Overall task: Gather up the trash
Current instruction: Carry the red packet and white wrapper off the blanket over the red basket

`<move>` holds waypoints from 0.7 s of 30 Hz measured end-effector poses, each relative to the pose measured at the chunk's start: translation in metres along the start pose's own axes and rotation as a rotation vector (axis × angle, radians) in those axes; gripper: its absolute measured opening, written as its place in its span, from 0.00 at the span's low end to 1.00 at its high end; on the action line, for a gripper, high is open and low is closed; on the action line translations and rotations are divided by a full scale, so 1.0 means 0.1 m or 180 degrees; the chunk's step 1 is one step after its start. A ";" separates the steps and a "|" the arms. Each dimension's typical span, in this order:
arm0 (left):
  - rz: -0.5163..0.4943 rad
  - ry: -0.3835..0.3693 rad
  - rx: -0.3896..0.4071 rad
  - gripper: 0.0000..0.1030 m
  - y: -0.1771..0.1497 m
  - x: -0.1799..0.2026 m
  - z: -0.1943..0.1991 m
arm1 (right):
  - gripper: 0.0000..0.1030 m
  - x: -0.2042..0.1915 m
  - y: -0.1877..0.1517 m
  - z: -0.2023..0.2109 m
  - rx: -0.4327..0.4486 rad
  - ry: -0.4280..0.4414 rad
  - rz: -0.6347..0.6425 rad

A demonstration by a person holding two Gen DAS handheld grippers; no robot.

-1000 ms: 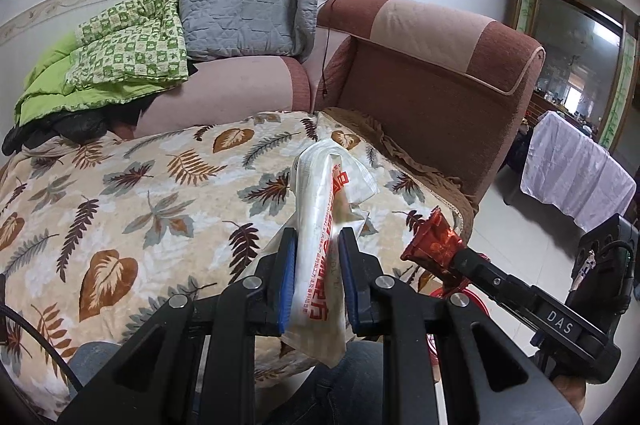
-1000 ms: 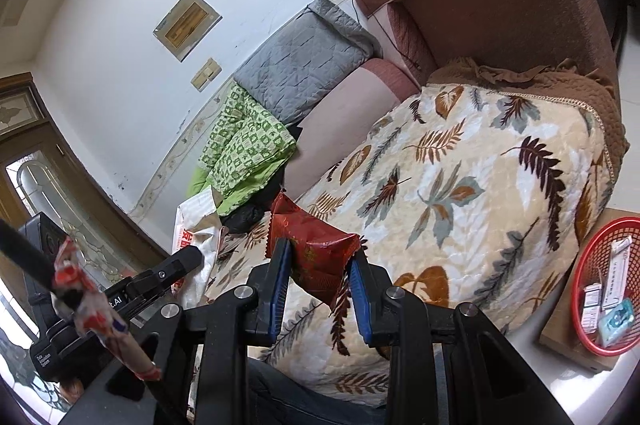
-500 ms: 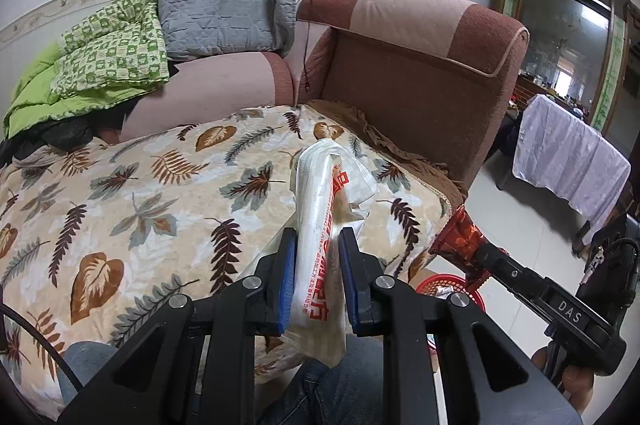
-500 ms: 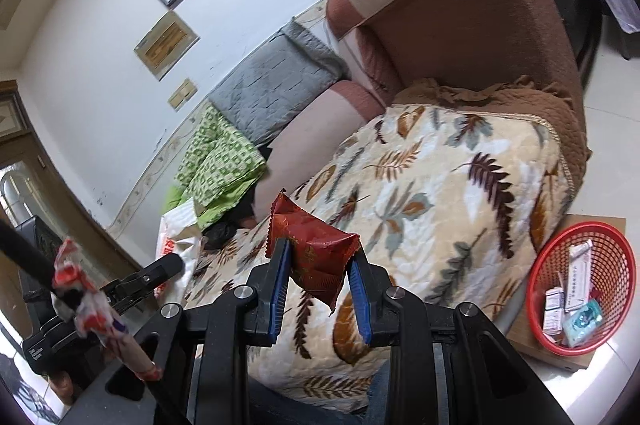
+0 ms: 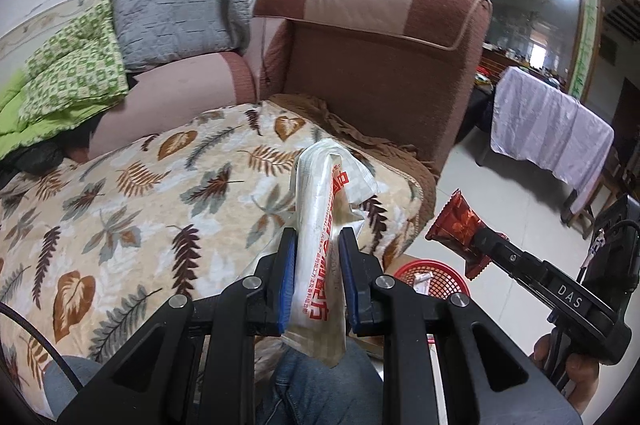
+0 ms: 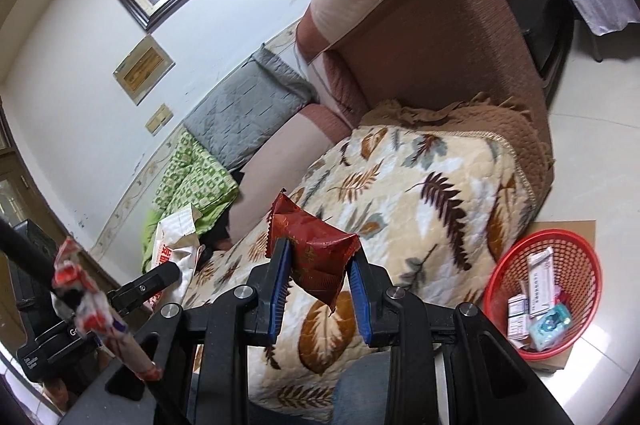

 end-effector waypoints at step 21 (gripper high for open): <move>-0.0269 -0.0845 -0.0804 0.20 -0.36 0.97 -0.98 | 0.31 1.24 0.12 0.28 0.0111 -0.0800 -0.0488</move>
Point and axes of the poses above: each gripper's, at about its wrist camera, not at the fingertips, and z roughly against the way its jaws point, x to its right, y to its top, the point moved 9 cm from there along -z, roughly the way its jaws point, and after that the axes turned 3 degrees about -y, right-handed, at the moved point
